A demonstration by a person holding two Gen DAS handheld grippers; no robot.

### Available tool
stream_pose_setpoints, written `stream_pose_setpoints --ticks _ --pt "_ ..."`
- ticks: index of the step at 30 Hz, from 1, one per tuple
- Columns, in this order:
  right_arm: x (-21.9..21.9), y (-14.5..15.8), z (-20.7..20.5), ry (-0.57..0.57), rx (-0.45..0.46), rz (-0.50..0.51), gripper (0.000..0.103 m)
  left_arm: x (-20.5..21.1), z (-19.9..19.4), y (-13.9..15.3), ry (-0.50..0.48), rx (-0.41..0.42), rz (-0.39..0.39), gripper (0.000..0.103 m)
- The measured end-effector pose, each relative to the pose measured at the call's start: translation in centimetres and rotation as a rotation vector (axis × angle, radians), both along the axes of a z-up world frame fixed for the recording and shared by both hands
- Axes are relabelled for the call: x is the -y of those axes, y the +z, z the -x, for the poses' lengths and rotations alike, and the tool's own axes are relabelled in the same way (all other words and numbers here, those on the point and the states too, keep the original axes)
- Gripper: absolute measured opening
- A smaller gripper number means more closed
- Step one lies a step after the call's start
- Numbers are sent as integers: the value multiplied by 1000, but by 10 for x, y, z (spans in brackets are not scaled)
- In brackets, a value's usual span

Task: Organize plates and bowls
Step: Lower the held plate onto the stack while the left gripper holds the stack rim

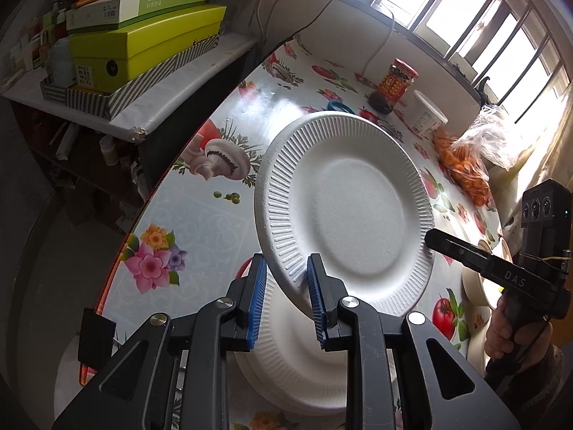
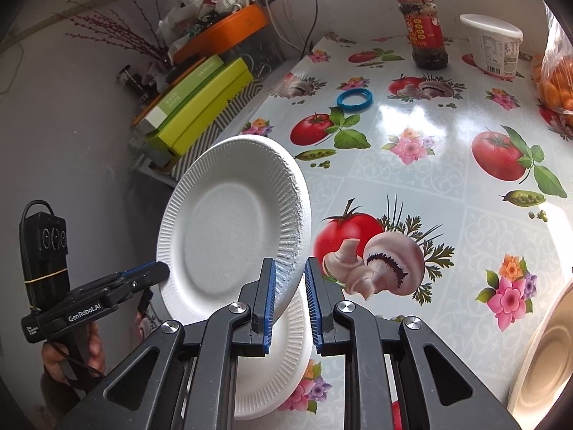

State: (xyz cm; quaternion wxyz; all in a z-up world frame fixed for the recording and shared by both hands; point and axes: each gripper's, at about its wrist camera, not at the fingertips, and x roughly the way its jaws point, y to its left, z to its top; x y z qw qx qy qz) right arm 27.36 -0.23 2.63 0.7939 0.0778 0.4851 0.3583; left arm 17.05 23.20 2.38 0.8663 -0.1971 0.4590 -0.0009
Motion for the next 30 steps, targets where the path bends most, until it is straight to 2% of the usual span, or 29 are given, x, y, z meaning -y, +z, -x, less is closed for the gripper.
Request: stream_pose_setpoints --ticks 16,30 --pt "14 -13 38 15 -28 16 18 12 35 -11 -6 -26 -5 24" --pt "14 -18 57 29 -38 40 18 16 51 -22 -1 -59 1 24"
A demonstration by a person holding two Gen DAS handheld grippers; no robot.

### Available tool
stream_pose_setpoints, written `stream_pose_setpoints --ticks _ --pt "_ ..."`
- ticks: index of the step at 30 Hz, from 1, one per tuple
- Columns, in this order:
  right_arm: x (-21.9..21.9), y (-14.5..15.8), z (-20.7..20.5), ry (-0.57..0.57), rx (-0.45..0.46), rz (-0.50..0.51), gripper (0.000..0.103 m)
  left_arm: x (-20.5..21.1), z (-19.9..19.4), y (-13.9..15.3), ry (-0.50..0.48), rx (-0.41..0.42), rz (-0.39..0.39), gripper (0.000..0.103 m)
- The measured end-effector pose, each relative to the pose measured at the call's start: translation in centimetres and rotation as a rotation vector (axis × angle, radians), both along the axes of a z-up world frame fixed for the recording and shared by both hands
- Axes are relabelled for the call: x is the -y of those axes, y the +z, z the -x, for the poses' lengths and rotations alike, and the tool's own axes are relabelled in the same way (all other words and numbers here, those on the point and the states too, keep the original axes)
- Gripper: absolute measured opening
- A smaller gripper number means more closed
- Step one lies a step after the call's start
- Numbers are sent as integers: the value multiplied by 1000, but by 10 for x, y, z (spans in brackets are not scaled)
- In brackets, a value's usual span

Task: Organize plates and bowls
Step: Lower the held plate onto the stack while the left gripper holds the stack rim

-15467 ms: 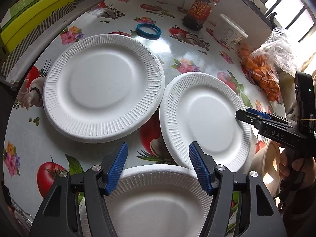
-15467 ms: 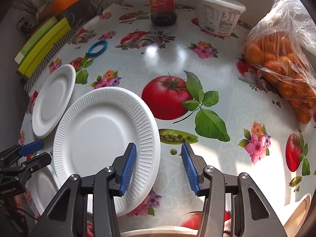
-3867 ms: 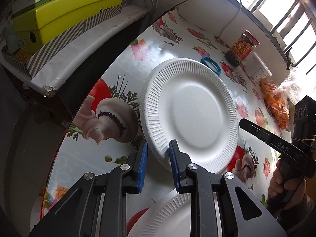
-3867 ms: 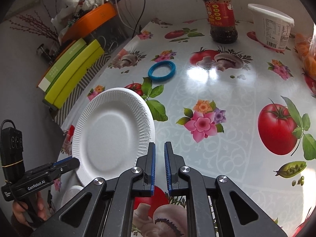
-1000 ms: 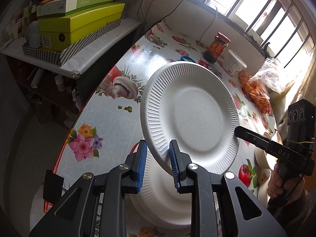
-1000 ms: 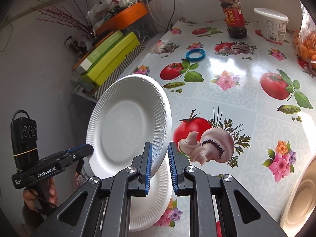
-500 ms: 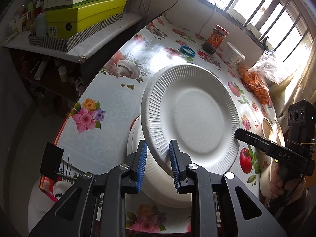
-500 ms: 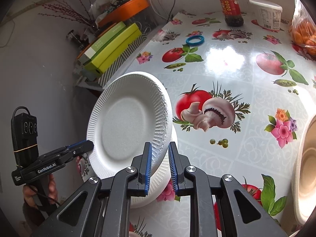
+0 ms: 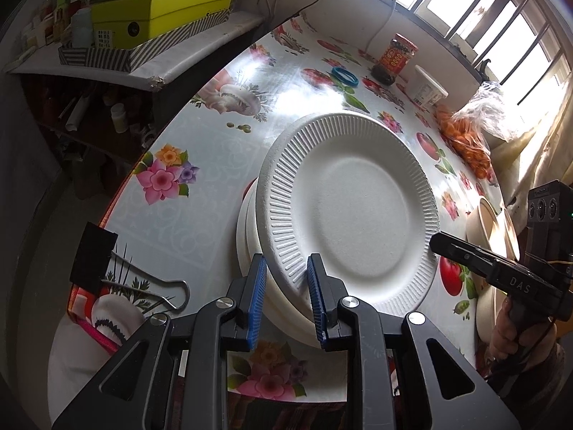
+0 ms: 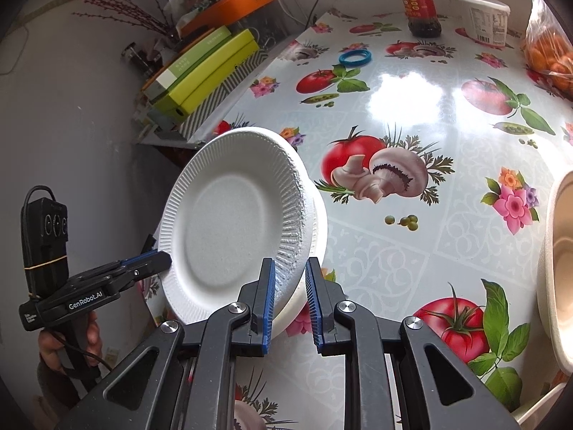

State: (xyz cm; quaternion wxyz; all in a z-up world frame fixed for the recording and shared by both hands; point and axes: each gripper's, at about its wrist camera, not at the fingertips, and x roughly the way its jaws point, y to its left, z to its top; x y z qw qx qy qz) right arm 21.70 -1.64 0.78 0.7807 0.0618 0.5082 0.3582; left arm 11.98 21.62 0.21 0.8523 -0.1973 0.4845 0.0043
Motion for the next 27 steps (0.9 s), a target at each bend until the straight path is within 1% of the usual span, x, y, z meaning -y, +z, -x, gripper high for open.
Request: stream_pose_setpoints --ticks 12,16,27 --pt "-2 -5 4 -2 3 32 18 2 2 -8 -3 -14 4 24" --pt "-3 -6 3 -5 -7 37 18 2 1 -9 -6 -18 2 25" --pt "-5 -7 4 -2 1 53 19 2 2 -9 -10 -18 -2 25"
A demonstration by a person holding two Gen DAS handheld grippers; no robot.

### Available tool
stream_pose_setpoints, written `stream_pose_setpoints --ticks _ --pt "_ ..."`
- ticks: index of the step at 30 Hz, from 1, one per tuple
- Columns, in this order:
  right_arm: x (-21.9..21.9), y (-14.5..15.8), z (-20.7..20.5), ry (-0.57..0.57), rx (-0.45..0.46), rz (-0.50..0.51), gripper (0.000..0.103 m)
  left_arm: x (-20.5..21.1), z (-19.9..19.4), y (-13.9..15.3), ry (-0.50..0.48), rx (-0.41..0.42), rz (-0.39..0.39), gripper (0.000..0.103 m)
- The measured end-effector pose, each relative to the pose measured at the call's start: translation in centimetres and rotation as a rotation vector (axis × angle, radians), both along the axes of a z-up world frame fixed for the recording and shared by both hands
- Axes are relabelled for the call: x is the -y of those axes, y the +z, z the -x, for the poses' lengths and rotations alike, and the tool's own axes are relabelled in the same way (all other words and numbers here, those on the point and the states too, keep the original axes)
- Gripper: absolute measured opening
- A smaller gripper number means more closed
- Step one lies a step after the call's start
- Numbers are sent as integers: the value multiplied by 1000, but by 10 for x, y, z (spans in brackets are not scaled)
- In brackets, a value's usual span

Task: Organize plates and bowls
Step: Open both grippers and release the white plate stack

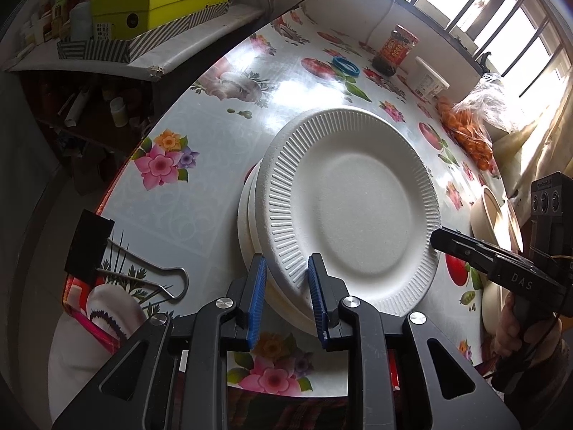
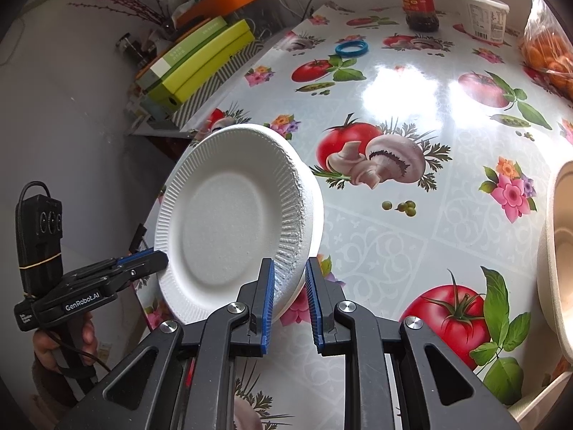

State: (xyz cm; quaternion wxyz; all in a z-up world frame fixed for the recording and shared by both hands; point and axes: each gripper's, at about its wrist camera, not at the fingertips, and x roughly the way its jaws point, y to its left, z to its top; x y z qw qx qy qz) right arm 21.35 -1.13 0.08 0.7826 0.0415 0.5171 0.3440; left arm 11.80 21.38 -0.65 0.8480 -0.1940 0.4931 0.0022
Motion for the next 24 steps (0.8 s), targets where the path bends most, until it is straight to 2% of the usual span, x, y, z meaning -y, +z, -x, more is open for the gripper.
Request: stream_pose_setpoints --ticks 5,11,13,22,24 --pt "0 0 0 1 0 2 21 -1 1 1 -2 1 8 26" --pt "-3 0 0 13 6 2 26 -1 0 0 -7 6 21 32" --pt "-3 0 0 14 7 4 29 1 0 -1 -10 1 11 38" --pt "-4 5 4 26 56 9 43 0 1 -3 0 -1 -22 38" --pt "-7 6 6 39 71 16 44 0 2 -3 -4 2 -25 38"
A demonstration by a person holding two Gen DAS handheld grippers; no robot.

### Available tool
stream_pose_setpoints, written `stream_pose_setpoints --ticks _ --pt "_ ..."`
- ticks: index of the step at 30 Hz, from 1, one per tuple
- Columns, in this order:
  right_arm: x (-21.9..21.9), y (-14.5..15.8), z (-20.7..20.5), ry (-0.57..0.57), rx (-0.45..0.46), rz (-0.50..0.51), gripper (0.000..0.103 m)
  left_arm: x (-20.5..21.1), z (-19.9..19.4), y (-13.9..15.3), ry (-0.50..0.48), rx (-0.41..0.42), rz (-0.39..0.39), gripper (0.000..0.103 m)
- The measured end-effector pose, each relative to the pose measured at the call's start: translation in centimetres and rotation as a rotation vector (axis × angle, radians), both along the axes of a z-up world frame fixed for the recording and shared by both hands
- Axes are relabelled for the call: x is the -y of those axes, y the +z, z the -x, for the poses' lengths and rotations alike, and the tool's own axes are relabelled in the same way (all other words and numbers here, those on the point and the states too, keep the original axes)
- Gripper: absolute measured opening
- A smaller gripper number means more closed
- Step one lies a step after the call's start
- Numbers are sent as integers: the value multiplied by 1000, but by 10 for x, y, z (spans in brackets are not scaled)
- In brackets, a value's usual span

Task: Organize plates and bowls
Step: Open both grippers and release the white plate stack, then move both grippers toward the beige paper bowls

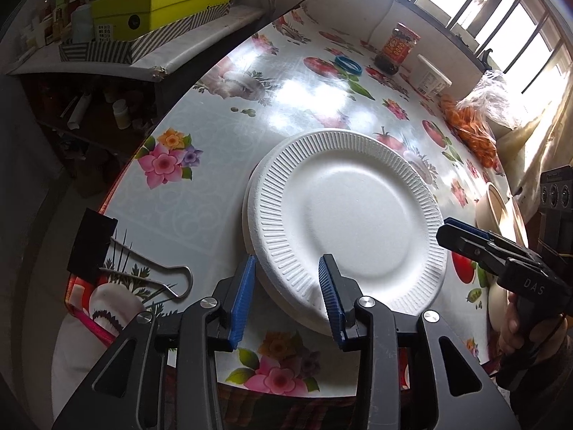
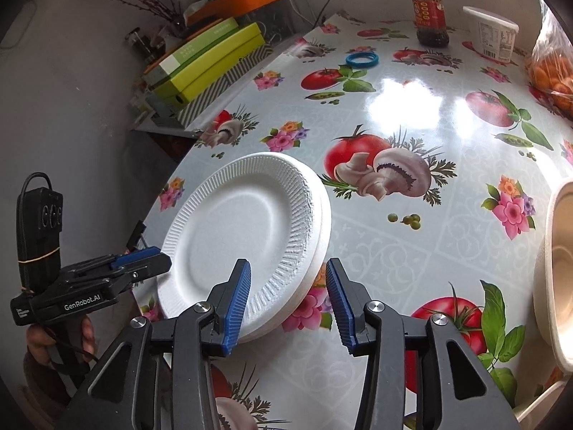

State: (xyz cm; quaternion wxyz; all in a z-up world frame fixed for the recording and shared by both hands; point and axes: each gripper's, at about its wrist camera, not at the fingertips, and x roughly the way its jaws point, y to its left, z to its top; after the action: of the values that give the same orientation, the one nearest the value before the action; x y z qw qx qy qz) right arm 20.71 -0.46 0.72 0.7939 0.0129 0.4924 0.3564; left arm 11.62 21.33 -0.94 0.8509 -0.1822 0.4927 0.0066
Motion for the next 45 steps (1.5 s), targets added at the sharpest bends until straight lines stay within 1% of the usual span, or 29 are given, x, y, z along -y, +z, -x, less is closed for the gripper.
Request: stream_pose_setpoints --ticks 5,10,15,19,21,24,26,30,33,35,37,39,43,45 --pt "-6 0 1 13 -4 -3 44 1 1 2 3 7 -6 38" --pt "-10 -1 5 32 18 19 45 4 2 3 1 13 -25 38" --pt "-8 -2 4 30 5 21 45 6 3 5 -6 18 -37 38" --pt "-3 0 6 24 5 19 45 11 7 13 -7 40 -91 39" --pt "0 3 8 19 12 19 45 13 8 16 -14 50 -86 39" --pt "6 7 11 6 28 18 47 19 10 22 -16 66 -106 39" --pt "9 11 14 3 49 25 51 24 10 25 -25 76 -112 39" --pt "14 17 19 1 86 36 52 35 11 30 -39 91 -118 39" --pt "17 22 23 -10 107 48 53 43 11 34 -45 106 -143 39" --pt "20 25 27 -23 129 53 55 51 12 36 -51 116 -166 39" --pt "26 28 30 -37 139 45 58 59 13 38 -61 128 -180 39" --pt "32 31 32 -54 141 37 58 66 14 40 -76 137 -173 39" --pt "49 38 39 -107 185 53 59 86 13 46 -99 172 -196 39" --pt "60 39 41 -138 190 58 59 96 12 49 -116 191 -201 39"
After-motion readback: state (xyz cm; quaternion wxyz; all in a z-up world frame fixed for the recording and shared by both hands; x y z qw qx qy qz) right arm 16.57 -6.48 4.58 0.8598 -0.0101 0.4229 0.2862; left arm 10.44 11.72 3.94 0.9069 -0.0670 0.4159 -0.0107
